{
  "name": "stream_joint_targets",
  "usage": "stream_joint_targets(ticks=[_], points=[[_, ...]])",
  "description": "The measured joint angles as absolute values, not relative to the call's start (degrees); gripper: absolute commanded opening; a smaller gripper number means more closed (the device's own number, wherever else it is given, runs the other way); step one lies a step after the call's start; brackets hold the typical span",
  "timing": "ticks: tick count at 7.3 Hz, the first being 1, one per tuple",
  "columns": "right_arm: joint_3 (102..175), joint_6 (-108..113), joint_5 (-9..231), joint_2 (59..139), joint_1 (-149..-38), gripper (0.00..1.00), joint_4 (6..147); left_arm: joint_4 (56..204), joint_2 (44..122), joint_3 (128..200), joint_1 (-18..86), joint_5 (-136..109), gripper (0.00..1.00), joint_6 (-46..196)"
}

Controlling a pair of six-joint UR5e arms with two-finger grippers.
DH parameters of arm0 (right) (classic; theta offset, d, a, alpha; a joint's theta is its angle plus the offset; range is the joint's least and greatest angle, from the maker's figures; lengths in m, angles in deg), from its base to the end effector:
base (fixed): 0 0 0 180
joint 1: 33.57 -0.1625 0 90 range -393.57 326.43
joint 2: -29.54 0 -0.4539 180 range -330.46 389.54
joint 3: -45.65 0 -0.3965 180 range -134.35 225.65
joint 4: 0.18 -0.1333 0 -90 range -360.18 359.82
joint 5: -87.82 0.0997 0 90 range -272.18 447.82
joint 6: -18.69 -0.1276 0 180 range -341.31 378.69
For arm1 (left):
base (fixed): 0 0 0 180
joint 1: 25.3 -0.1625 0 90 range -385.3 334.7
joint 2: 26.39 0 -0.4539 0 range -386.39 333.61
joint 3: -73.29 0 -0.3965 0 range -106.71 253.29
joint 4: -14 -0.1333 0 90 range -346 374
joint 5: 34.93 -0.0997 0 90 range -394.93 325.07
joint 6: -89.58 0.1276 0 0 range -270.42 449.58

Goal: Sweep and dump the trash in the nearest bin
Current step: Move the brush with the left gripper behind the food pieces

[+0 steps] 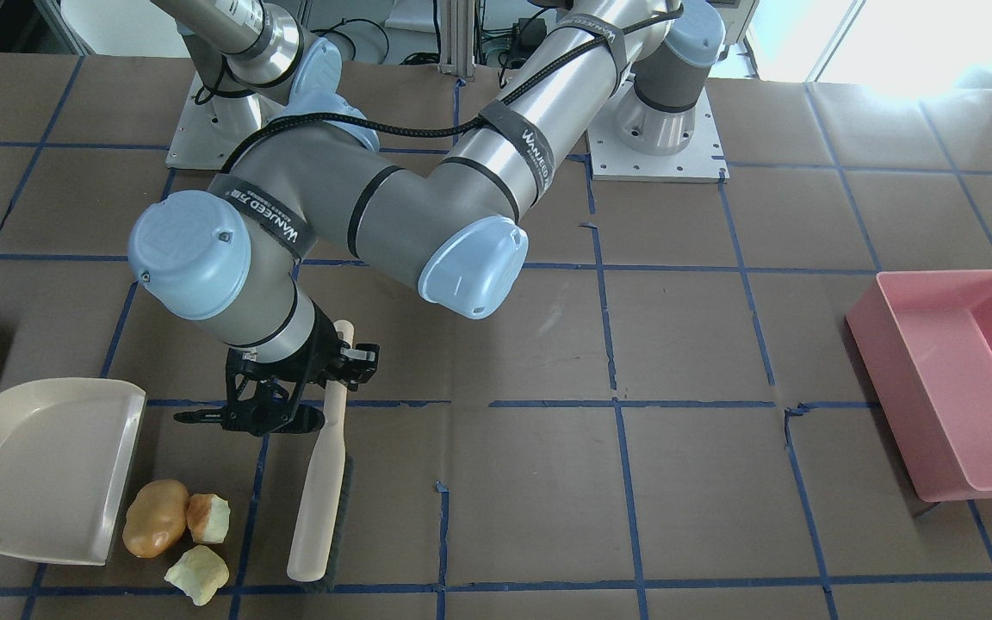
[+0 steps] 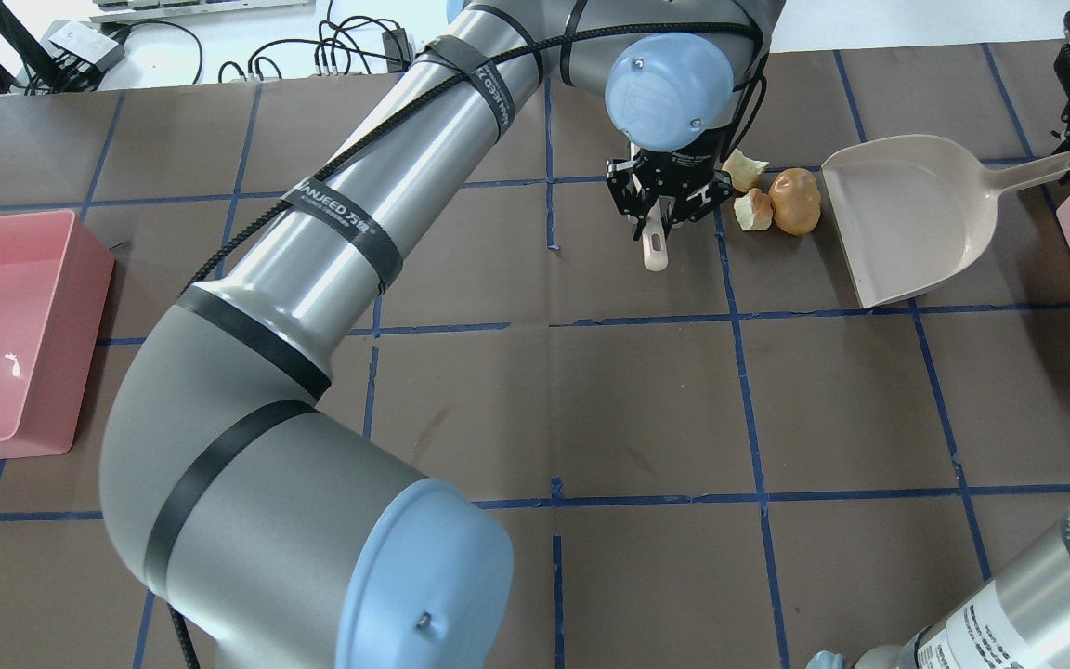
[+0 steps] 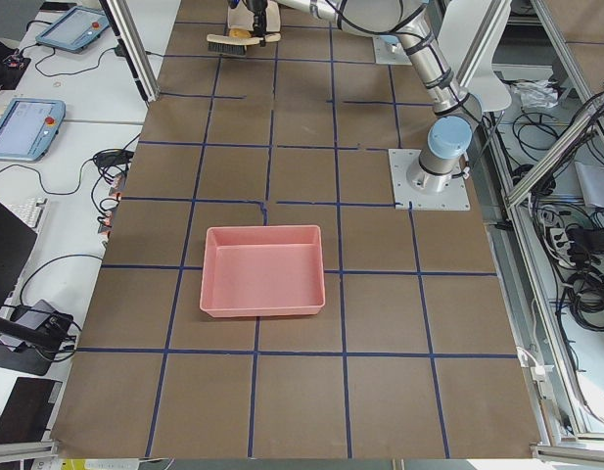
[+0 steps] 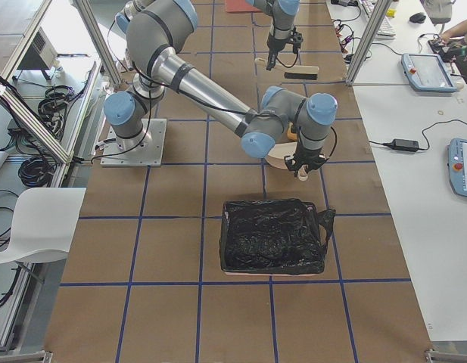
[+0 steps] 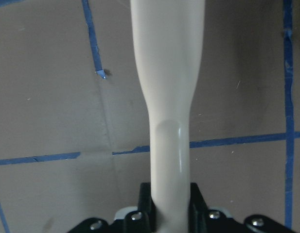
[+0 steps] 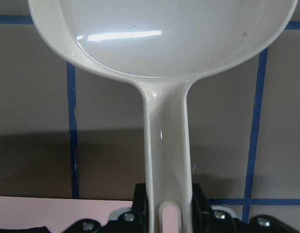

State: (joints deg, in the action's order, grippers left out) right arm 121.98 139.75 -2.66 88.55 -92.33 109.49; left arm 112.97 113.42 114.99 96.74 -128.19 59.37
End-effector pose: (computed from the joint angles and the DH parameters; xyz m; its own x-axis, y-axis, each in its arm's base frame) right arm -0.2588 -0.6817 0.3102 -0.0029 -0.9995 0.0308 -0.9996 0.0037 0.0283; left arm -0.5408 -0.6265 0.3016 -0.9891 0.0459 -0.1398 0.0277 0.9912 0.1291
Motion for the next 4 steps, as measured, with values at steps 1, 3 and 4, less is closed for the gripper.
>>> stream_joint_targets(ticks=[1, 3, 4], points=[[121.8, 135.9, -2.2, 88.2, -92.4, 0.00, 109.4, 112.7, 115.7, 113.3, 97.9, -127.5, 0.00, 56.7], [121.7, 131.4, -0.9, 87.5, -92.6, 0.00, 109.6, 111.9, 119.4, 110.8, 100.8, -127.2, 0.00, 52.9], [121.6, 130.4, -0.7, 87.1, -92.9, 0.00, 109.7, 110.9, 120.4, 110.5, 101.9, -127.3, 0.00, 51.7]])
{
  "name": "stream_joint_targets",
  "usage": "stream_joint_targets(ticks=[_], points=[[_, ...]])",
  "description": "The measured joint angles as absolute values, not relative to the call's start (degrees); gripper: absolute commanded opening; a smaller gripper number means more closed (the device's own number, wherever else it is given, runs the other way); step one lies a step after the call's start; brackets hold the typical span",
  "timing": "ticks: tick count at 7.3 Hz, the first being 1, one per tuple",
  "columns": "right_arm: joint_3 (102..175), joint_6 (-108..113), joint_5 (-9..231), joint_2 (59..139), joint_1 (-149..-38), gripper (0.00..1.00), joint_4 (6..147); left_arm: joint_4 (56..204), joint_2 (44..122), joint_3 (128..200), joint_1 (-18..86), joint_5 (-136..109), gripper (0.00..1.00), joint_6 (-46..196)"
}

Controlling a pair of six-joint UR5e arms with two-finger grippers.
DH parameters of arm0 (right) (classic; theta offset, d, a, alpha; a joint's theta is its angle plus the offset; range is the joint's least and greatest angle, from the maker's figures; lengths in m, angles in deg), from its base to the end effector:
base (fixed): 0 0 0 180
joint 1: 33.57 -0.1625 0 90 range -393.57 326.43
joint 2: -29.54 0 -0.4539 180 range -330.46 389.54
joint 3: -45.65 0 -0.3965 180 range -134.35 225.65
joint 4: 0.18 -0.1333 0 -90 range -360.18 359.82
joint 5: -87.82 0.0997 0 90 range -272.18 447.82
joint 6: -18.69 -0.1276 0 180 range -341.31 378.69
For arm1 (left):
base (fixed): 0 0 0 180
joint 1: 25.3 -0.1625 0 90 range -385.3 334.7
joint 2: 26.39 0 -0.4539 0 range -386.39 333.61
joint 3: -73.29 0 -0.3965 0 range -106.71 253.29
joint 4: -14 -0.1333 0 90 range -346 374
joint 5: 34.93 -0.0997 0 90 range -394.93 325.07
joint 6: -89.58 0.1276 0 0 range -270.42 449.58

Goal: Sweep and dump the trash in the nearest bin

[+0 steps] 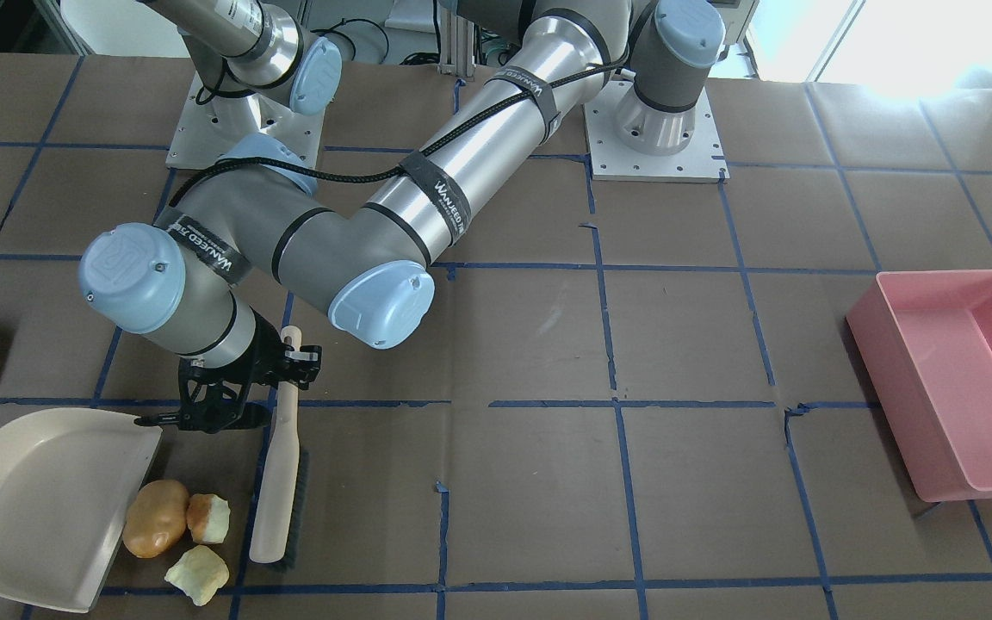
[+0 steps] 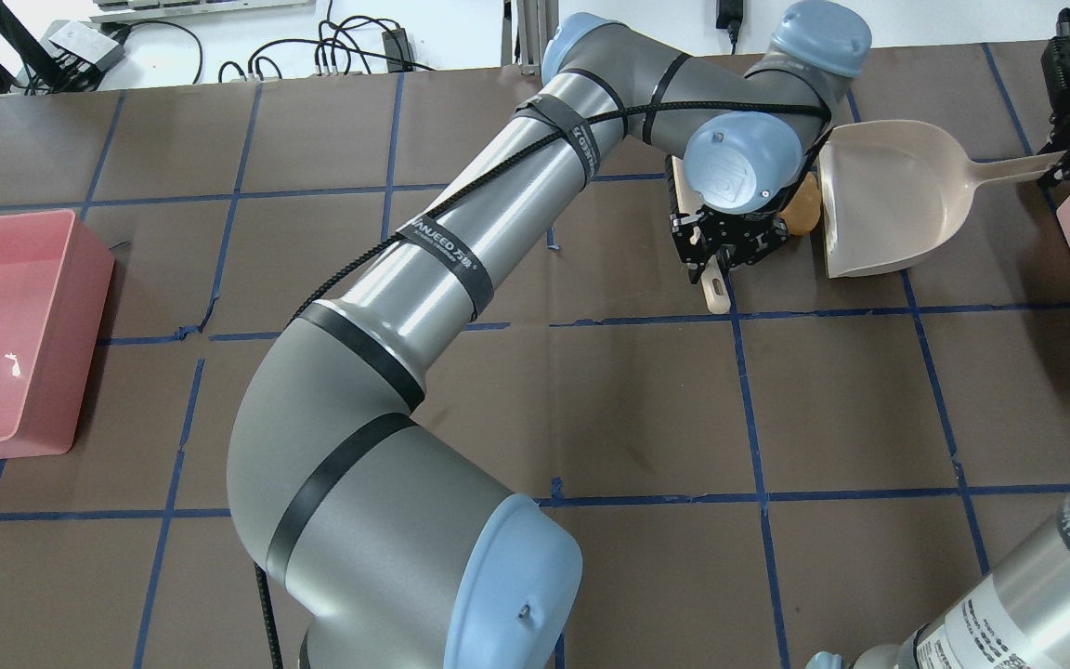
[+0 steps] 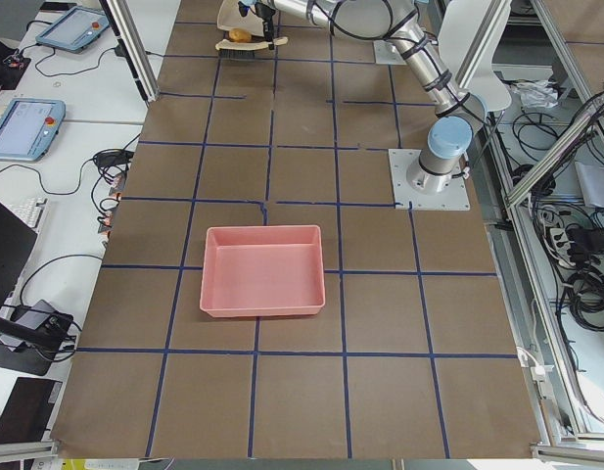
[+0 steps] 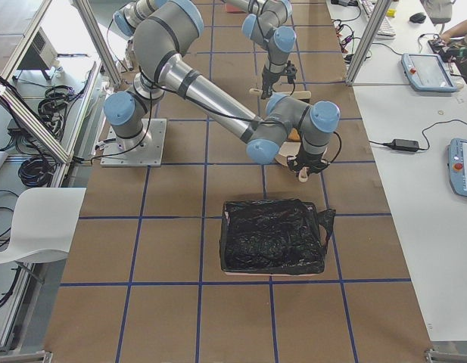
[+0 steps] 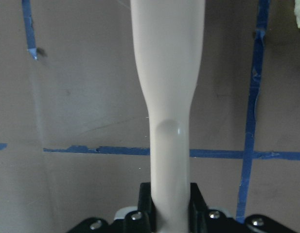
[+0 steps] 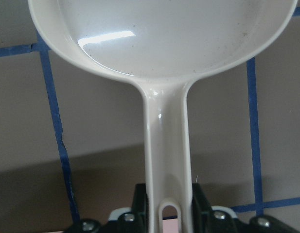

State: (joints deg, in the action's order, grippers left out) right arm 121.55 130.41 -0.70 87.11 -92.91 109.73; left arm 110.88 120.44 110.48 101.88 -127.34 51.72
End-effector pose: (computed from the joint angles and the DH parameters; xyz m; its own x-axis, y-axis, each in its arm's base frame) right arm -0.2512 -0.6916 0.2962 -0.1552 -0.9873 0.0352 -0.9879 0.1548 -0.0138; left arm -0.6152 -0.5993 0.2390 -0.9889 0.0015 -0.1487 -0.0171 0.9921 0.1240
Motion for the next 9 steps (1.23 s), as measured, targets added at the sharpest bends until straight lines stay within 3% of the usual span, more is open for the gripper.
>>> stream_joint_targets(ticks=[9], points=[[121.8, 133.4, -1.4, 86.7, -94.2, 0.00, 109.5, 105.4, 123.5, 109.2, 103.2, -119.5, 0.00, 38.7]])
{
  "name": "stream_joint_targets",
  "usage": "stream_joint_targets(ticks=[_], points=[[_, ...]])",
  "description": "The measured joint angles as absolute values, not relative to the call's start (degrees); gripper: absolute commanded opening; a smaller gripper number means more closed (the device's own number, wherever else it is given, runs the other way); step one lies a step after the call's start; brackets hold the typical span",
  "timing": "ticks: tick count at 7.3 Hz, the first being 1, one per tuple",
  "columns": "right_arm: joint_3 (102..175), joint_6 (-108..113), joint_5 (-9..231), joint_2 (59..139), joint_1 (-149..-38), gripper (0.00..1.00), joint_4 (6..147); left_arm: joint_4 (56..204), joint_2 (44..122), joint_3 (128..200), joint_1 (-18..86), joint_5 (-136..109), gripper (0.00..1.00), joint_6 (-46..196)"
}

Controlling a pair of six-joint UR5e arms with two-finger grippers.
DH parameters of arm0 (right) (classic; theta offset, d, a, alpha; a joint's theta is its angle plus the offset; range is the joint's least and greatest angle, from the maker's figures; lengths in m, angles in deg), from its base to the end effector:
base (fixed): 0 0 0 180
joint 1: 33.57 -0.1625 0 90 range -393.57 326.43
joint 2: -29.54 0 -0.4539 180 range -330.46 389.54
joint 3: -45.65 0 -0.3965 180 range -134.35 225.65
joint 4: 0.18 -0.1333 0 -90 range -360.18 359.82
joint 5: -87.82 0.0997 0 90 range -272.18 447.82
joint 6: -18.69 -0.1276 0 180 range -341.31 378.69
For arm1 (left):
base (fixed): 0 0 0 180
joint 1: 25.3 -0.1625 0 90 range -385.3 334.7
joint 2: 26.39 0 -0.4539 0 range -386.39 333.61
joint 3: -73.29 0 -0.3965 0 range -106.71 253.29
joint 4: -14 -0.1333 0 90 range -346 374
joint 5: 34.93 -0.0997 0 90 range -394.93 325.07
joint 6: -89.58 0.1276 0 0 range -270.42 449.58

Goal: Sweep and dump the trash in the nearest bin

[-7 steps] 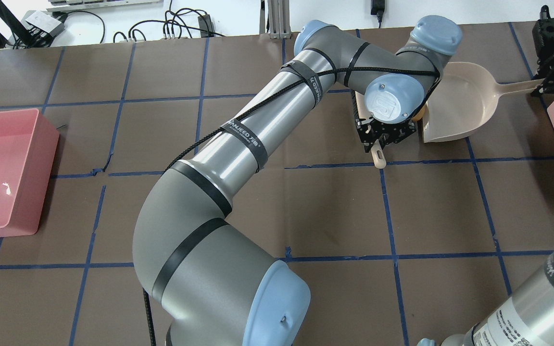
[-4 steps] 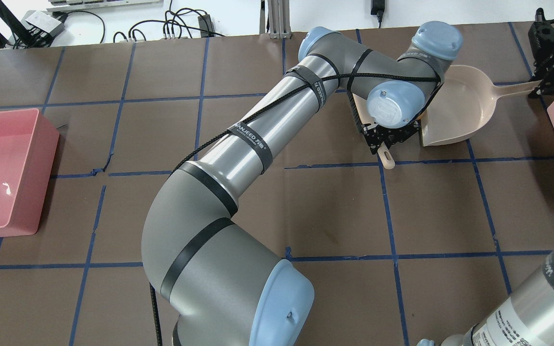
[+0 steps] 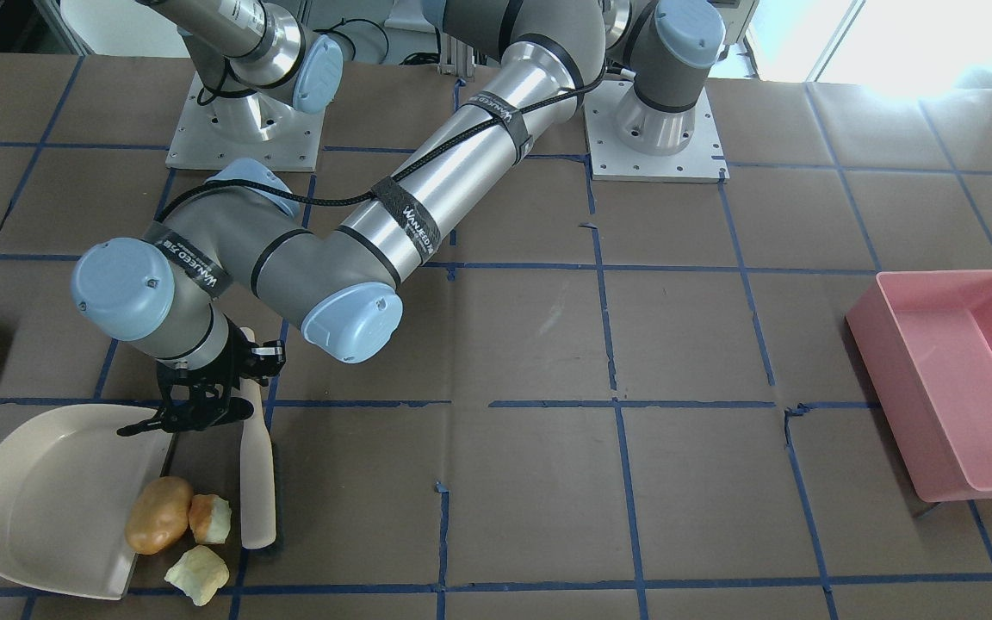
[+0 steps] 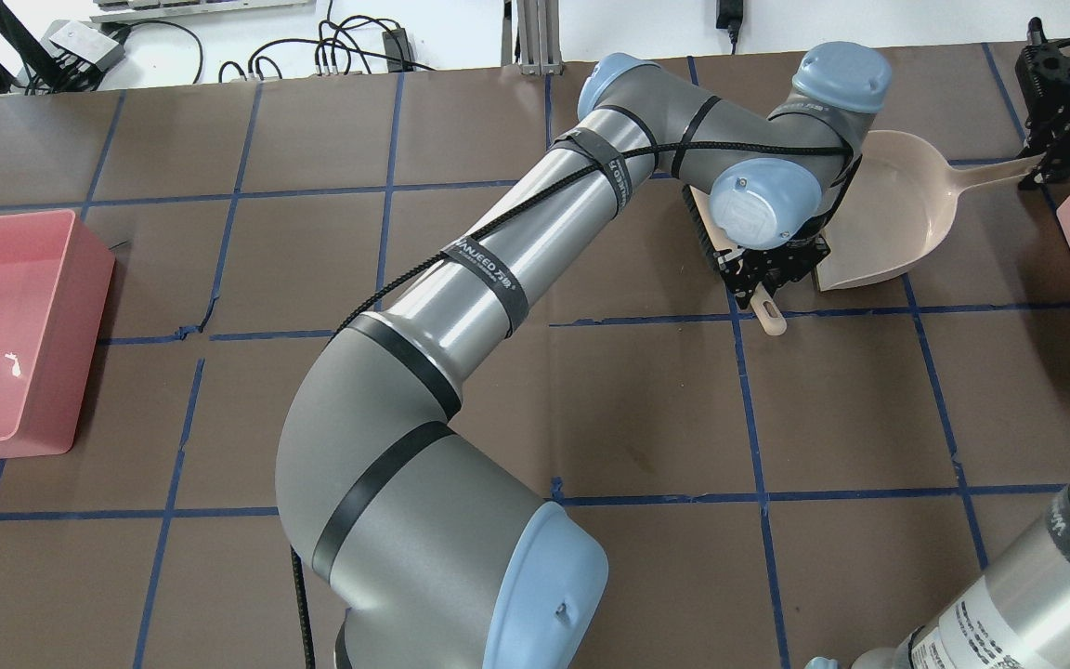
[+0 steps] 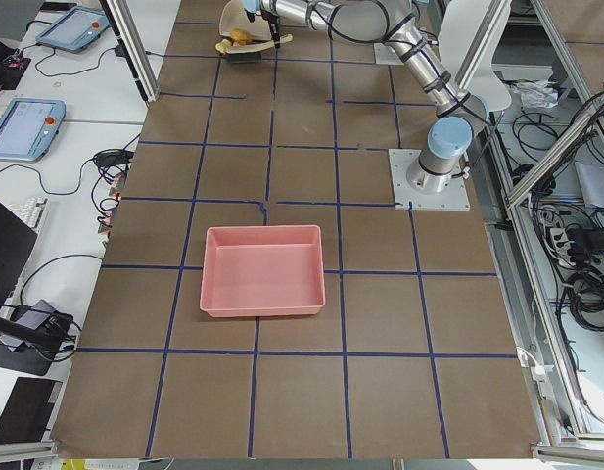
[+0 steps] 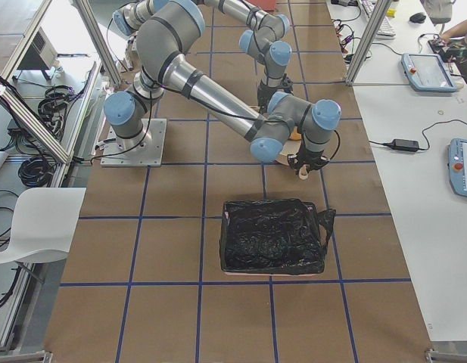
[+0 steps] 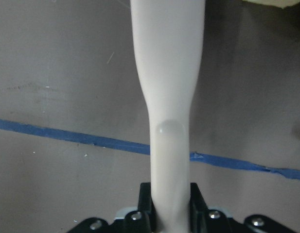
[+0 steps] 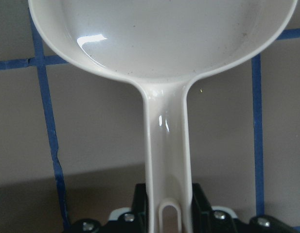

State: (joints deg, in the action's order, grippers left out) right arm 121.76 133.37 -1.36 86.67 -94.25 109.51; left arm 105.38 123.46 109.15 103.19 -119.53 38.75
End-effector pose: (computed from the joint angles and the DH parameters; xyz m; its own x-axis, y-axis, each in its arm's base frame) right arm -0.2360 -0.6962 0.2884 -0.0809 -0.9966 0.0172 -0.9967 0.0807 -0.0078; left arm -0.6554 -0.5907 0.2127 -0.9756 -0.2166 -0.0367 -0.2196 0.9639 0.1504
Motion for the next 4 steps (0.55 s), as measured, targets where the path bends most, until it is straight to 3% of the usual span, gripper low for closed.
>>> stream_joint_targets(ticks=[4], points=[[121.8, 133.0, -0.9, 86.5, -94.3, 0.00, 109.6, 102.5, 123.5, 109.3, 103.3, -114.4, 0.00, 33.3]])
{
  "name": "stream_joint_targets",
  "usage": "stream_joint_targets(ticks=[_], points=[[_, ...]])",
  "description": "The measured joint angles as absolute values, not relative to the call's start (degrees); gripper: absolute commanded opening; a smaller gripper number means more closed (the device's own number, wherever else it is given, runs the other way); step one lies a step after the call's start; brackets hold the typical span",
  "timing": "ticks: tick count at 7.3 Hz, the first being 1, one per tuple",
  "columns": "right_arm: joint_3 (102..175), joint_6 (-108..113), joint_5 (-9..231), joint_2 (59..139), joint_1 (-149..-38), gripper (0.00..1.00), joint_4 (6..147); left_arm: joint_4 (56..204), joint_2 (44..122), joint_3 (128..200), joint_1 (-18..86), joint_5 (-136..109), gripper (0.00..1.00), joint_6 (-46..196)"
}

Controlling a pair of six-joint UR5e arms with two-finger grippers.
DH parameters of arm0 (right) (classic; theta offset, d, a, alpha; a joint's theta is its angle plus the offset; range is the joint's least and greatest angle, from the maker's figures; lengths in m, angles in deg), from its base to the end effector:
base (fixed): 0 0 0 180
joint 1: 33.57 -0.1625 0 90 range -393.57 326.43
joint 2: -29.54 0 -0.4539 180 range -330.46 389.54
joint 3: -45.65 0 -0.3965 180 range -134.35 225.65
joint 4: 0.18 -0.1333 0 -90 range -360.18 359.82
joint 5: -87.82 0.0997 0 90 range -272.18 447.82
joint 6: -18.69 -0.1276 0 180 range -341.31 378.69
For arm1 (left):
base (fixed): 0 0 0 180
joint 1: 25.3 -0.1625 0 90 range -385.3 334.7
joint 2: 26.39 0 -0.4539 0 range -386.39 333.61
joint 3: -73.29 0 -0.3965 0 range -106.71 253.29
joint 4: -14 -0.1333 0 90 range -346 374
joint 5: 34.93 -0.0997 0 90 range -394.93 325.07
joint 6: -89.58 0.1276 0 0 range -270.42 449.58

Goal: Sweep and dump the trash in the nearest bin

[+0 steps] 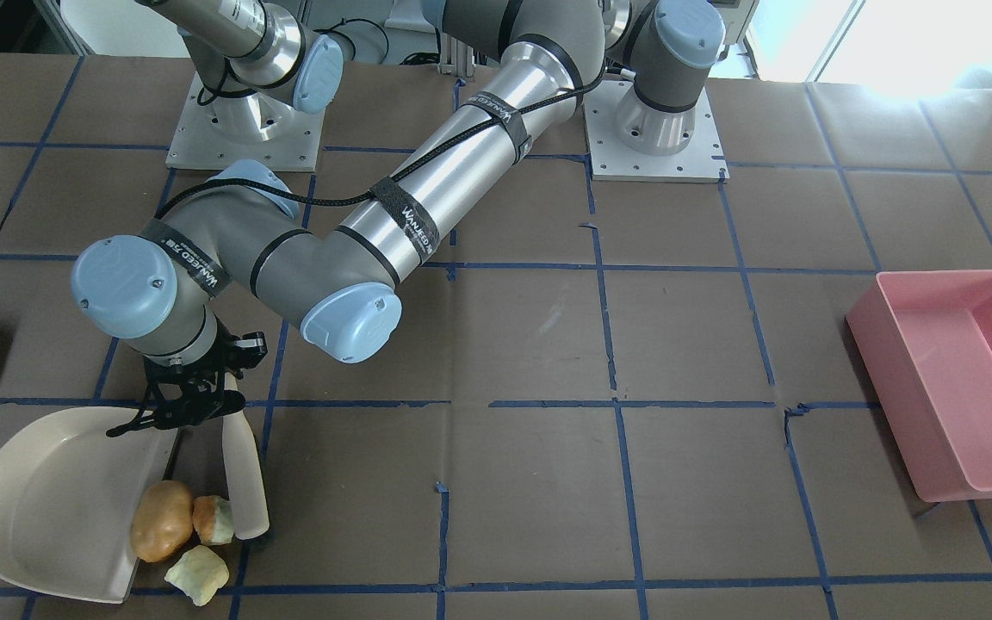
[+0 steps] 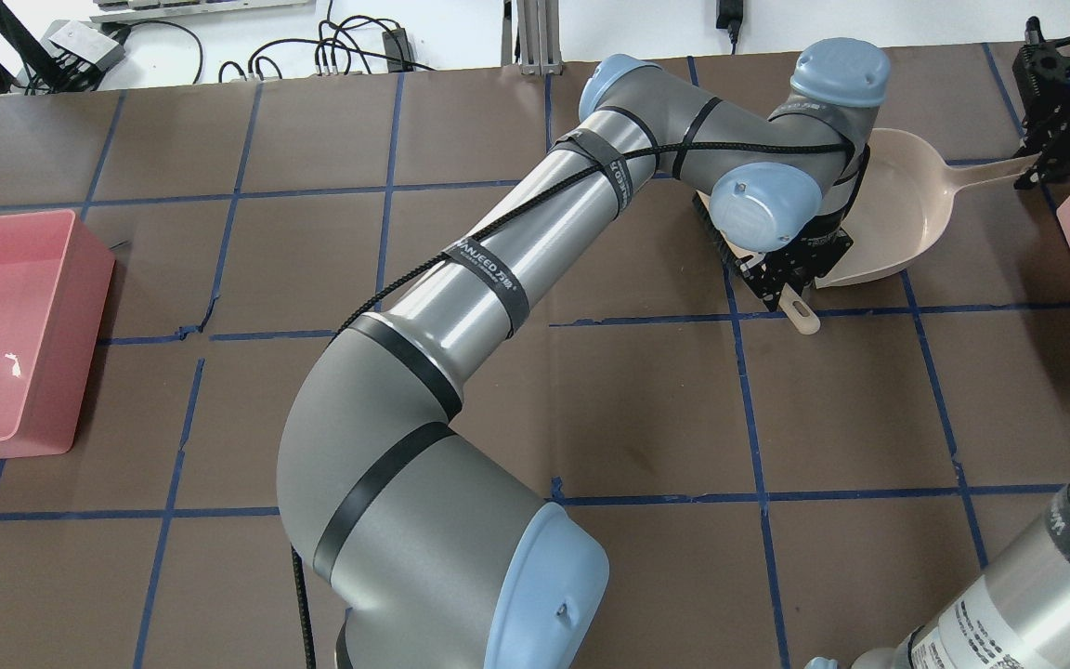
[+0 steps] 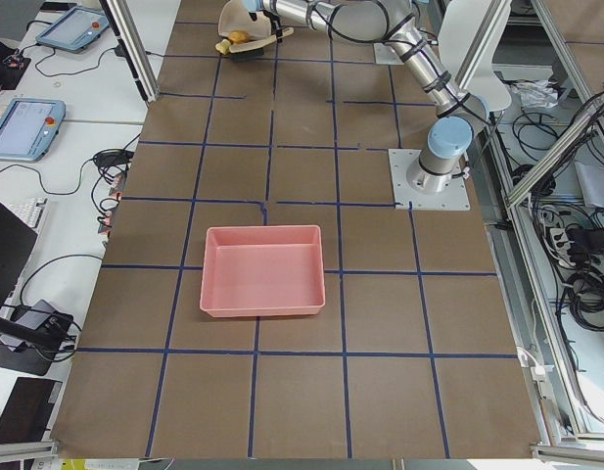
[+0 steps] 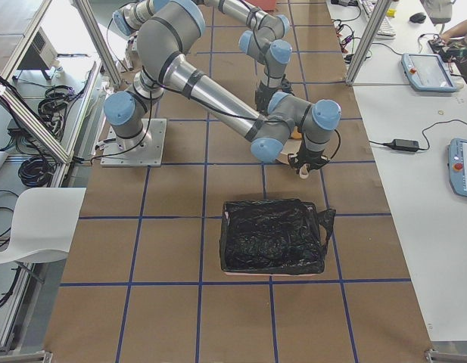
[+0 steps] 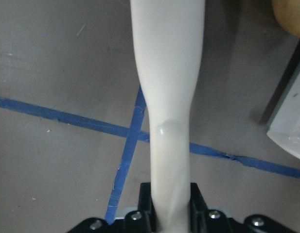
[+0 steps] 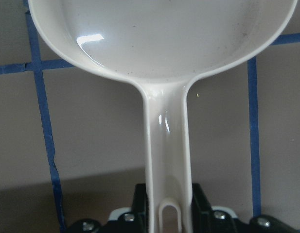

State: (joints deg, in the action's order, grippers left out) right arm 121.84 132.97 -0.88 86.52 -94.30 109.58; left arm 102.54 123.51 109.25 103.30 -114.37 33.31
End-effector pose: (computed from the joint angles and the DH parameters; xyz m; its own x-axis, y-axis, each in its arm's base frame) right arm -0.2345 -0.6970 0.2860 -0.0870 -0.9960 0.0181 -0.9961 0.0867 -0.0167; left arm -0.6695 -0.5876 0.2169 -0.9488 -0.3136 0.0377 -0.3008 0.9336 0.1946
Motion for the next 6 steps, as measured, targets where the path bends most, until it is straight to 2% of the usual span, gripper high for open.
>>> stream_joint_targets(ticks=[6], points=[[122.0, 132.8, -0.5, 85.7, -94.3, 0.00, 109.7, 99.6, 124.4, 109.7, 103.6, -116.2, 0.00, 39.3]])
